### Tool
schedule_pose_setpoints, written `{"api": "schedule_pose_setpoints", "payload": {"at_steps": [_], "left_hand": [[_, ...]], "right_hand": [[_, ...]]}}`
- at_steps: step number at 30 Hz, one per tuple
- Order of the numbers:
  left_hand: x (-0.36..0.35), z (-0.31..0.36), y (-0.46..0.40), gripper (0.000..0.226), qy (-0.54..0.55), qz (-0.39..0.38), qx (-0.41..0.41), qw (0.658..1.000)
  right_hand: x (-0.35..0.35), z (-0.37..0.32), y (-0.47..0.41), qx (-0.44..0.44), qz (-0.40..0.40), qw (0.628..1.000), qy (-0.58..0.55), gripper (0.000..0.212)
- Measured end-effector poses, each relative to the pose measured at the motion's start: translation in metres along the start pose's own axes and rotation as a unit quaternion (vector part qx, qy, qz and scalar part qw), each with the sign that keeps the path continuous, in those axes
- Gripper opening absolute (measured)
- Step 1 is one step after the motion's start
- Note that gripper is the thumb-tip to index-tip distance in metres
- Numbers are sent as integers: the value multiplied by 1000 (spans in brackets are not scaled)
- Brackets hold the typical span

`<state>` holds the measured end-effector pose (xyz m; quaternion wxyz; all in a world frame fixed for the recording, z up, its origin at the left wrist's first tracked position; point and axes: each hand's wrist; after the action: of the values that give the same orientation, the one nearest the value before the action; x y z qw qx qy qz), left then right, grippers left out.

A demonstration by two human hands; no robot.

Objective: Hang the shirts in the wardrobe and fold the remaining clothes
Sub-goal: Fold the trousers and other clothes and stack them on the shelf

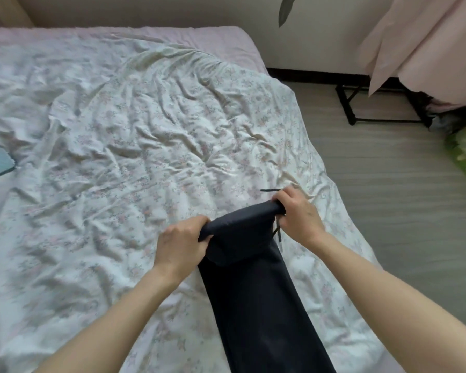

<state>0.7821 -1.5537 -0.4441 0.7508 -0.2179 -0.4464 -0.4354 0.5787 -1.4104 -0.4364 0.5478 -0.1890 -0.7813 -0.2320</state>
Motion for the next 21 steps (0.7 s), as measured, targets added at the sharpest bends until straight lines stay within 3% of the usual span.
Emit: {"api": "schedule_pose_setpoints", "payload": {"at_steps": [3,7,11,14,16,18,21], "left_hand": [[-9,11,36,28,2,14,-113,994],[-29,26,80,30,-44,-42,-210,976],[-63,34,128,30,-63,-179,-193,963],[-87,32,153,28,-77,-350,-145,922],[-94,28,159,28,-73,-403,-116,905],[-88,30,149,20,-21,-337,-74,938],[-82,32,108,14,-3,-135,-86,987]], "right_hand": [[2,11,51,63,48,996,33,32],[-12,26,121,110,35,990,77,37],[-49,35,176,77,-54,990,107,44],[-79,43,208,4,-237,965,115,55],[-87,47,222,-40,-308,943,122,61],[-88,43,225,-50,-252,961,106,49],[-77,30,192,-13,-32,995,89,34]]}}
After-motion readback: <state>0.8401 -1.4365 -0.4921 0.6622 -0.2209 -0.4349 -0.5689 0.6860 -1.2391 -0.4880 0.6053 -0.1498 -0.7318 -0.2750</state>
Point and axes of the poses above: each hand's wrist, its own y-axis away from the middle knuckle, its own x-axis out of the back of the hand, z = x × y, and after that the axes turned 7 degrees about -z, right-handed
